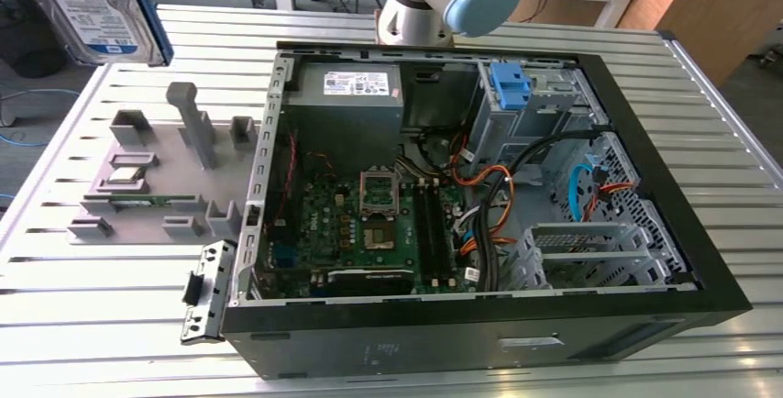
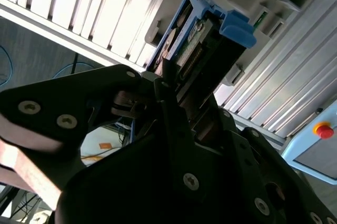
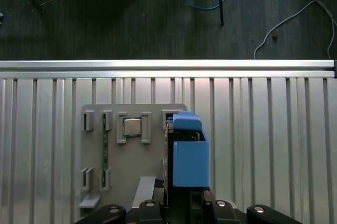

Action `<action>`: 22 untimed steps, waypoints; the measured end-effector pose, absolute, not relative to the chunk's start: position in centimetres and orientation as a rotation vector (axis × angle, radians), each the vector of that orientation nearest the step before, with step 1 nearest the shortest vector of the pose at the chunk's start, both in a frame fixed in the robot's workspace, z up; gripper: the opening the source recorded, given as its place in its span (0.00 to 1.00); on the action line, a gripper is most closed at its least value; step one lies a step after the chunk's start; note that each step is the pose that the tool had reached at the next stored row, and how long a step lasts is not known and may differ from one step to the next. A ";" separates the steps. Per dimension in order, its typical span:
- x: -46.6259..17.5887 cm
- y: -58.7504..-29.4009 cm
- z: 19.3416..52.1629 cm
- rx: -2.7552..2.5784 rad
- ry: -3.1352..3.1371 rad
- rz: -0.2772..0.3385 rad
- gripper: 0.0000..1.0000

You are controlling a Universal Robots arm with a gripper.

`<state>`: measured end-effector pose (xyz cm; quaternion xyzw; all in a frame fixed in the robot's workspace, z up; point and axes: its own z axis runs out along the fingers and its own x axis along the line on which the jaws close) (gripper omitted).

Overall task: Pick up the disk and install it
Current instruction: 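Pick up the disk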

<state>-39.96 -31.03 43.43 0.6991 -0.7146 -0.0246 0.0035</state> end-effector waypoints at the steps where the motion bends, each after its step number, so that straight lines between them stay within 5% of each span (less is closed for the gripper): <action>1: -40.0 -31.0 43.7 2.191 -2.240 -0.077 0.35; 22: -40.0 -31.0 46.8 2.191 -2.240 -0.077 0.35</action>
